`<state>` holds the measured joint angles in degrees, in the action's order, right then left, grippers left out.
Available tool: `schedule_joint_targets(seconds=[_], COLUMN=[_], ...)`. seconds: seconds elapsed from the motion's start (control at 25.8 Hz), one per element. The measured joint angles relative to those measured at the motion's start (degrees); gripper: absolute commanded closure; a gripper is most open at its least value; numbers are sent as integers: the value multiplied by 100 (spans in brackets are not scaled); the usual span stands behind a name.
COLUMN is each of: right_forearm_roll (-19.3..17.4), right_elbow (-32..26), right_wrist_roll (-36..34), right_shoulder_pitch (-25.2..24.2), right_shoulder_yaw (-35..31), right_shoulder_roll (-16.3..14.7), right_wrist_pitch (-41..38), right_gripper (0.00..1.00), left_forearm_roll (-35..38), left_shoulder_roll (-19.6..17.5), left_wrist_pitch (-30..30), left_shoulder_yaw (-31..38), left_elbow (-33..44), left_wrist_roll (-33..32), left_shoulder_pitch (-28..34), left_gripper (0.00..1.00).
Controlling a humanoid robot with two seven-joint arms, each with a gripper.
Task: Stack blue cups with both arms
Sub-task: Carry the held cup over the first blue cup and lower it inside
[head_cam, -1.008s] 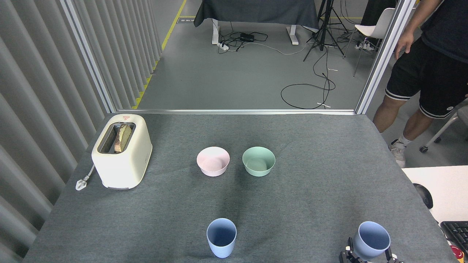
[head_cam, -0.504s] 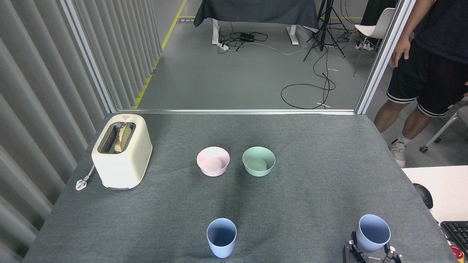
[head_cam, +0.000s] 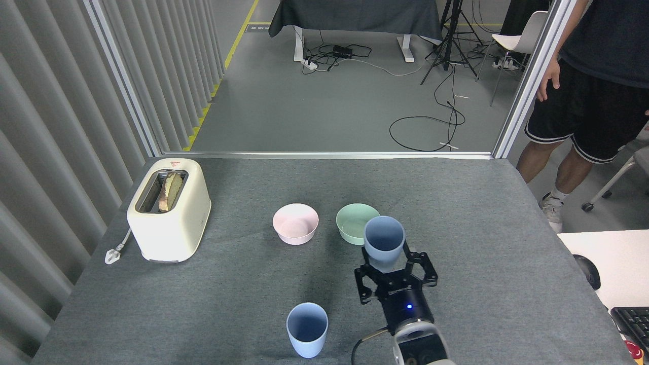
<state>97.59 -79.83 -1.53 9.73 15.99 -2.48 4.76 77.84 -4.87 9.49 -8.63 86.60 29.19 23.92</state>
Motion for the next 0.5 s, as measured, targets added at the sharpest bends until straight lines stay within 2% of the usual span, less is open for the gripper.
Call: schedule_joint_targets(seconds=[0.19,0.35,0.5], right_forearm_roll=[266,434,675], right_elbow=[-279,-629,-908], right_wrist_roll=[174,186,207], right_shoulder_pitch=[-246,-687,-1107], right_shoulder_yaw=[789,1208,1348], right_shoulder_roll=[492,625,685], right_wrist_pitch=[5,-3,-18], right_gripper=[43,42,42], left_forearm_roll=[-1,-2,-5], left_shoulder_roll=[-2,-2,-7], left_wrist_pitch=[1,1,9], left_shoulder_yaw=[1,8,9], left_elbow=[-77,-132,-165], left_wrist_roll=[7,8,10], left_shoulder_pitch=[-4,-10,-10], left_gripper=[0,0,0])
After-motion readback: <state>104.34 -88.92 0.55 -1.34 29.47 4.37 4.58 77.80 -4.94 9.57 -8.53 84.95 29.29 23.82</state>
